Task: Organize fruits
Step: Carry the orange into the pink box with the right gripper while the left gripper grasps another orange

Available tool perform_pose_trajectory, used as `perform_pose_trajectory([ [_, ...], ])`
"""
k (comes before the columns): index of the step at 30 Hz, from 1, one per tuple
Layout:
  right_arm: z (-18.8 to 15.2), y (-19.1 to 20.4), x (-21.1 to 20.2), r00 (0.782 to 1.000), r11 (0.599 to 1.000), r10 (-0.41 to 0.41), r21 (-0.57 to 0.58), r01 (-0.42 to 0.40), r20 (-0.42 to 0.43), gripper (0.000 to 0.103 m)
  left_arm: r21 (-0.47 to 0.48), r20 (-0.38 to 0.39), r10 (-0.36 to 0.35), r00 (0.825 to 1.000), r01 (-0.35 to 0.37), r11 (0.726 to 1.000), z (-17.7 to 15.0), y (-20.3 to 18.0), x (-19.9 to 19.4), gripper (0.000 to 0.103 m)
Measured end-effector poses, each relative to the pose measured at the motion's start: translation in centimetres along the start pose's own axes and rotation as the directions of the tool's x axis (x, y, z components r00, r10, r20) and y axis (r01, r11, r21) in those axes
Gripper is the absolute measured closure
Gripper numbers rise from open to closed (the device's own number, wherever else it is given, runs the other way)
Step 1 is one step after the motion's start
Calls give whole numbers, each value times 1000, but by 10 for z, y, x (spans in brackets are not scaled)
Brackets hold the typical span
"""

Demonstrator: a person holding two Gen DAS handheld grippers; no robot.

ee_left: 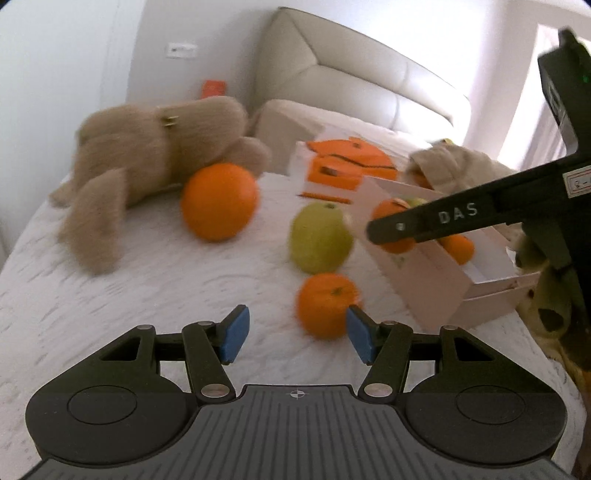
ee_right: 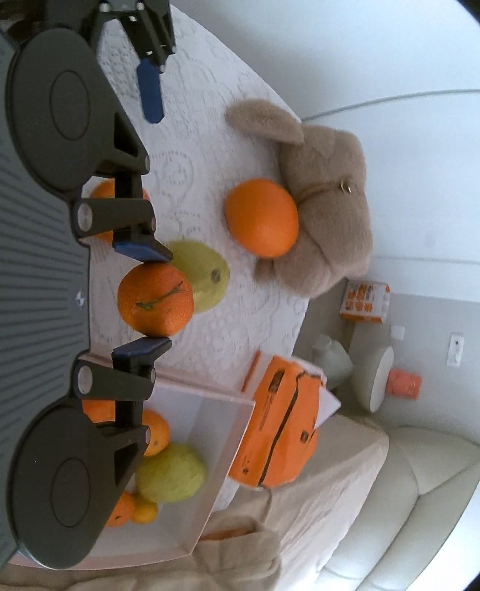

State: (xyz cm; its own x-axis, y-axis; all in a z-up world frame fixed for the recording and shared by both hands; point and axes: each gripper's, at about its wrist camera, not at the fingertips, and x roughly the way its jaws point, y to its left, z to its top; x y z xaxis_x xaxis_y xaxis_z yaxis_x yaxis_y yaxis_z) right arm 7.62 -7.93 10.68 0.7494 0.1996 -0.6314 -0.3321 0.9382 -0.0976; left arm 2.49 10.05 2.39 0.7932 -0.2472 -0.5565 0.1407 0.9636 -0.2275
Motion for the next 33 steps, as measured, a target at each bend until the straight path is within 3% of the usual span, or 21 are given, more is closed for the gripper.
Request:
perform_pose_trajectory([
  [9, -18, -13, -5, 998, 995, 62, 76, -64, 29, 60, 68, -75, 35, 997, -30, 997, 5, -27, 43, 40],
  [12, -23, -14, -3, 997, 992, 75, 95, -78, 30, 60, 57, -48, 33, 998, -30, 998, 3, -23, 41, 48],
  [15, -28, -13, -2, 995, 990, 93, 100, -95, 30, 60, 41, -44, 25, 999, -24, 999, 4, -19, 34, 50],
  [21, -32, -4, -1, 993, 990, 110, 84, -113, 32, 60, -4, -12, 77, 997, -77, 997, -4, 1, 6, 50],
  [27, -35, 12, 3, 989, 987, 150, 50, -150, 14, 60, -55, 54, 241, 969, -239, 970, -2, 28, -19, 50],
  [33, -43, 36, 14, 985, 985, 169, -17, -170, -35, 60, -107, 35, 252, 967, -247, 963, -8, 45, -15, 50],
])
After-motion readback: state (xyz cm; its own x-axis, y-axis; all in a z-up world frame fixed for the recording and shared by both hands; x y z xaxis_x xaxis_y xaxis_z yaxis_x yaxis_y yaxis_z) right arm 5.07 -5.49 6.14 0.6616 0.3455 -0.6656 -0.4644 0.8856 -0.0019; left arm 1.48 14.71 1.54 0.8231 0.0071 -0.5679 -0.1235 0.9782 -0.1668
